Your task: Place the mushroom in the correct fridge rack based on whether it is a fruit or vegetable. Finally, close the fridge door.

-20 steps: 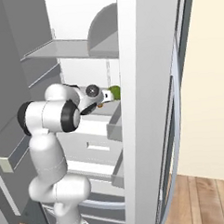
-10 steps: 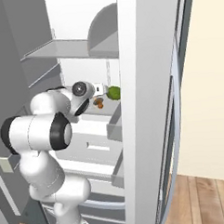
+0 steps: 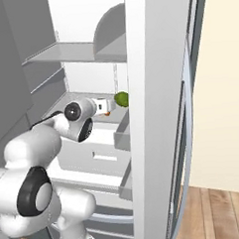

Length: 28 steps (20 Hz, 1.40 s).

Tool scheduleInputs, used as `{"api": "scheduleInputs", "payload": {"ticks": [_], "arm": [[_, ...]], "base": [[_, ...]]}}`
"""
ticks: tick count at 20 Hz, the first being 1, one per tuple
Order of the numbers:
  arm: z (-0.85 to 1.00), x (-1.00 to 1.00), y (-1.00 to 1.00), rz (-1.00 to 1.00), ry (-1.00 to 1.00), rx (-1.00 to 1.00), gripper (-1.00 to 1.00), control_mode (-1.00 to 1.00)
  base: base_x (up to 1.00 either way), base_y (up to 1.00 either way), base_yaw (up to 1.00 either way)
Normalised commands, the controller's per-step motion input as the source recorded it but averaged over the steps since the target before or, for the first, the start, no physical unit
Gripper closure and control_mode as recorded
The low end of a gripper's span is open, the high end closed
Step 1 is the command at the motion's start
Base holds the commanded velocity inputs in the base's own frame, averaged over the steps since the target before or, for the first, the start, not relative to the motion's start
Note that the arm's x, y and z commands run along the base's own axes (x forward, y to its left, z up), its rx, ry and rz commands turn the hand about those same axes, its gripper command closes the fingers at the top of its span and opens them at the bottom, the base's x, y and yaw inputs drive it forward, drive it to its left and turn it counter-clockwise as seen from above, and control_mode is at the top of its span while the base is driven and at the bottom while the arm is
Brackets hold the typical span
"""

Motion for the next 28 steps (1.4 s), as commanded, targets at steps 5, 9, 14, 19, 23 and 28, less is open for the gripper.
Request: {"api": "scheduleInputs", "payload": {"ticks": [5, 9, 14, 19, 23, 28], "arm": [[1.0, -0.94, -0.02, -0.01, 0.12, 0.1, -1.0, -1.0], [1.0, -0.83, -0.01, 0.0, 0.21, 0.14, -1.0, -1.0], [0.21, -0.74, -0.01, 0.0, 0.14, 0.08, -1.0, -1.0], [-0.33, -0.92, 0.0, 0.0, 0.0, 0.0, -1.0, -1.0], [-0.21, -0.64, 0.01, 0.0, 0.03, 0.0, -1.0, -1.0], [-0.01, -0.04, 0.12, 0.02, 0.01, 0.0, -1.0, -1.0]], "base": [[0.0, 0.0, 0.0], [0.0, 0.0, 0.0], [0.0, 0.0, 0.0], [0.0, 0.0, 0.0], [0.0, 0.0, 0.0], [0.0, 0.0, 0.0]]}}
